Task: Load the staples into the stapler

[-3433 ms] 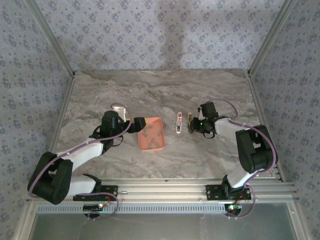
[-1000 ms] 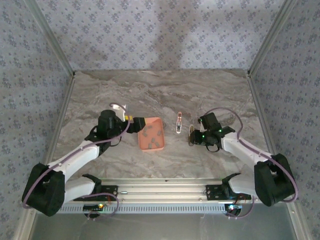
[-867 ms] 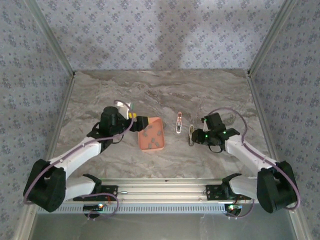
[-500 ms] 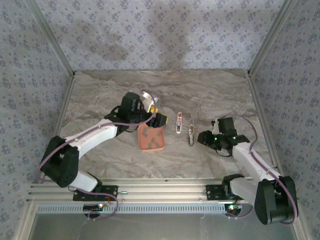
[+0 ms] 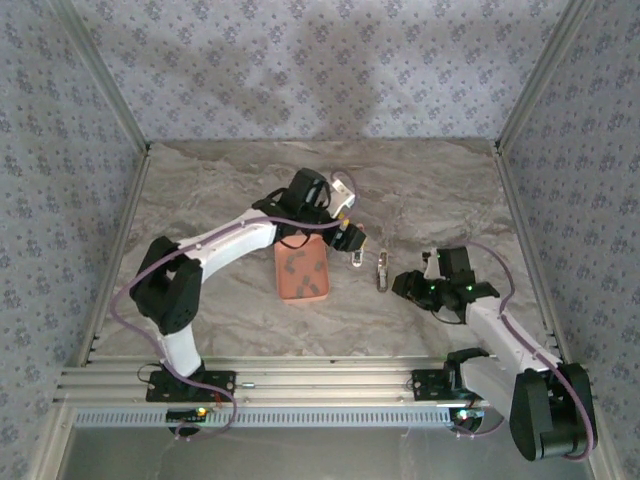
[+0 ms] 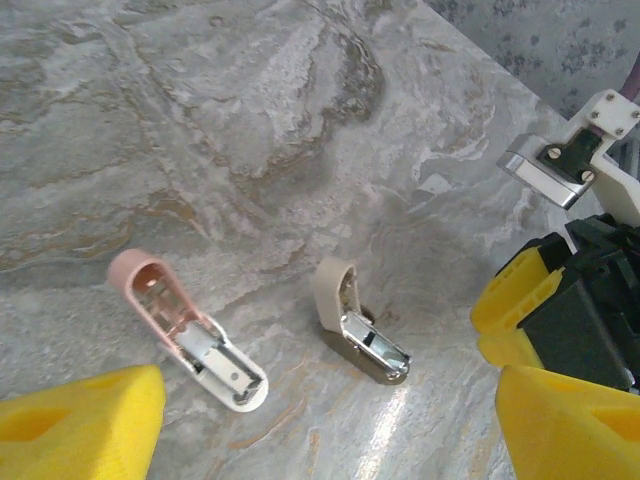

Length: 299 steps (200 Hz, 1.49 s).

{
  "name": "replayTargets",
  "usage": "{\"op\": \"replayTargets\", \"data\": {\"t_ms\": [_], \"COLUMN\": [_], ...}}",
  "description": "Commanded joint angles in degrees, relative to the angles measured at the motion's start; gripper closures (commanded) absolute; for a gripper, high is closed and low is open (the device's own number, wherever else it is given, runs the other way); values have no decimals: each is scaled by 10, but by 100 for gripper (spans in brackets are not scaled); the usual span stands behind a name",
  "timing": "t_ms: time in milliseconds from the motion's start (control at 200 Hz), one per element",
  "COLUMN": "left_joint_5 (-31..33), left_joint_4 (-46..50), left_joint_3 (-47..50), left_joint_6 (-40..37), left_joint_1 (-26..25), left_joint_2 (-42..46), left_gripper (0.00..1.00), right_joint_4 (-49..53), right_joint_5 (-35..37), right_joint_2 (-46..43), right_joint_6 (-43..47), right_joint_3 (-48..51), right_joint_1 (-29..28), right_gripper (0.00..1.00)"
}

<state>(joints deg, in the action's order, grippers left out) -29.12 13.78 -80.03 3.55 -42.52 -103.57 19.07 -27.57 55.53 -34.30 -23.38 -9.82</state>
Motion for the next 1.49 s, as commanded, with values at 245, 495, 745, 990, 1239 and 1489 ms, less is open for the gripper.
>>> {"op": "replayTargets", "data": {"t_ms": [245, 495, 745, 990, 1239, 1489], "left_joint_5": [5, -9, -29, -32, -31, -21], "left_joint_4": [91, 116, 139, 166, 201, 212], "left_joint_3": [-98, -142, -192, -251, -314, -335], "left_joint_6": [0, 5, 4, 3, -6, -13], "left_joint_1": [-19, -24, -30, -39, -62, -72], "left_joint_2": [-73, -110, -149, -197, -252, -275], "left_gripper": [14, 16, 21, 22, 22, 22], "right_joint_4": [-25, -70, -113, -145, -168, -173], "right_joint_5": [-15, -12, -19, -28, -37, -35], "right_joint_2": [-21, -12, 31, 47, 78, 106], "right_joint_6": [-42, -73, -88, -100, -103, -100], "right_joint_3": [44, 61, 57, 57, 56, 56], "right_joint_1": [1, -19, -38, -43, -43, -43], "right_gripper": [58, 58, 65, 68, 68, 71]}}
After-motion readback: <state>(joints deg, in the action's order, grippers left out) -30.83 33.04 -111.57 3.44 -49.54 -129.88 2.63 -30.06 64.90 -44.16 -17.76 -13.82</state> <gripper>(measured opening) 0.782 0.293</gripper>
